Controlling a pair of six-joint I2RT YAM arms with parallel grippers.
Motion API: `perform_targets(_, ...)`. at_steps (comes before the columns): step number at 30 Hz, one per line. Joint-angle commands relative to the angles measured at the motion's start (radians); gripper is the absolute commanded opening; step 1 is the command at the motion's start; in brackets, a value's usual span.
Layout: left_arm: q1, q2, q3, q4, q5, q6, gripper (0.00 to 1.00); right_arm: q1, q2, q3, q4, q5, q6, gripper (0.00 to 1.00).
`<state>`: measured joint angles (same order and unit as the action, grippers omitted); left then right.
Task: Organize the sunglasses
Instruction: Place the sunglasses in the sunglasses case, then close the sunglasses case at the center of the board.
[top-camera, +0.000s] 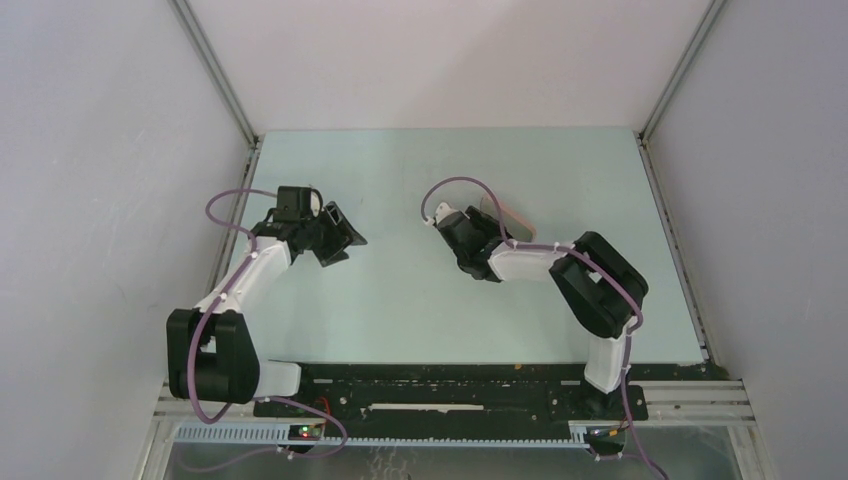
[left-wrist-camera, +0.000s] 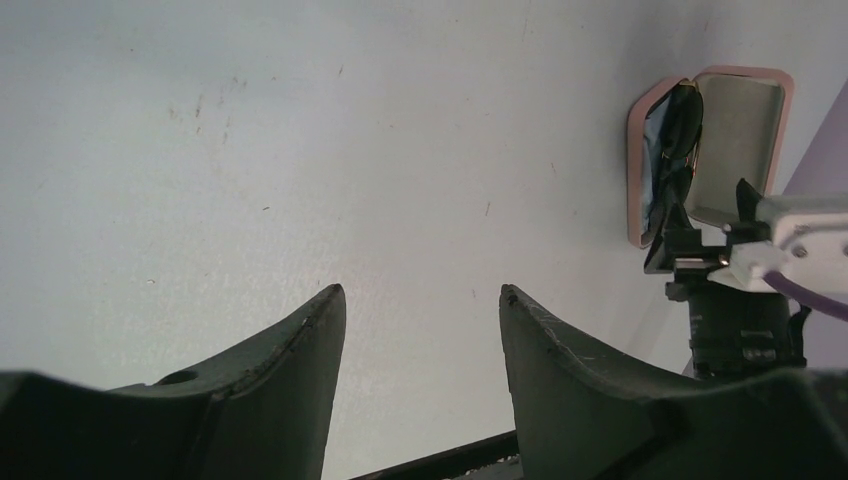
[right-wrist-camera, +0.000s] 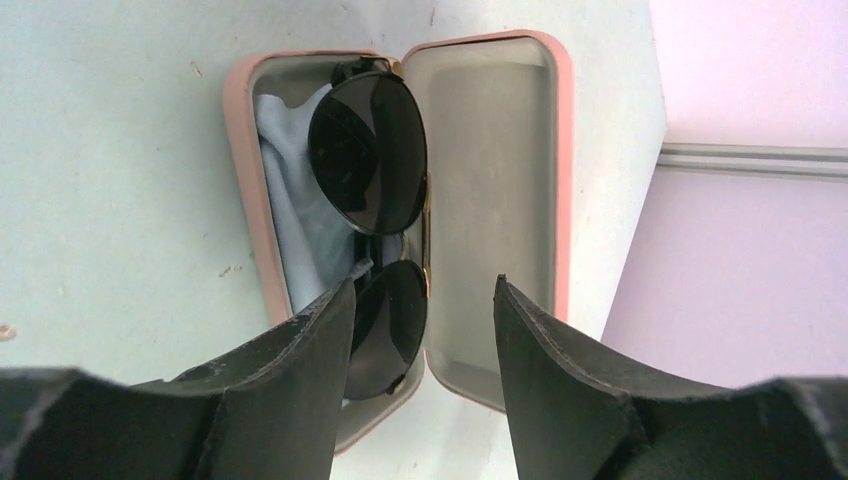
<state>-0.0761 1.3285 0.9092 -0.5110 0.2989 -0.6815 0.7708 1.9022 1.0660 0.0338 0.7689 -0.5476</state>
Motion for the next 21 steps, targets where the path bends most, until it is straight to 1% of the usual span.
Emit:
perform_targets(1, 0.008, -0.014, -0.027, 0.028, 0.023, 0.004, 0.63, 0.031, -0.098, -0.003, -0.079, 0.023, 0.07, 0.61)
perform_targets(3, 0.009, -0.017, -0.029, 0.028, 0.025, 0.003, 0.63, 0.039, -0.14, -0.003, -0.128, 0.002, 0.114, 0.61)
perform_targets(6, 0.009, -0.024, -0.032, 0.041, 0.037, 0.005, 0.63, 0.025, -0.259, -0.003, -0.206, -0.106, 0.235, 0.64)
perform_targets(8, -0.002, -0.029, -0.034, 0.069, 0.068, 0.025, 0.63, -0.018, -0.345, 0.004, -0.255, -0.197, 0.305, 0.65)
perform_targets(11, -0.061, -0.022, -0.012, 0.077, 0.045, 0.038, 0.63, -0.125, -0.415, 0.077, -0.378, -0.346, 0.409, 0.66)
perform_targets(13, -0.122, 0.01, 0.018, 0.087, 0.03, 0.023, 0.62, -0.21, -0.419, 0.132, -0.447, -0.449, 0.481, 0.67)
perform_targets(16, -0.22, 0.102, 0.075, 0.101, 0.03, -0.017, 0.6, -0.348, -0.398, 0.189, -0.498, -0.618, 0.587, 0.67)
perform_targets(19, -0.288, 0.181, 0.129, 0.118, 0.04, -0.052, 0.6, -0.478, -0.346, 0.24, -0.532, -0.81, 0.703, 0.67)
perform_targets(21, -0.324, 0.239, 0.171, 0.12, 0.061, -0.063, 0.6, -0.549, -0.295, 0.272, -0.546, -0.885, 0.755, 0.66)
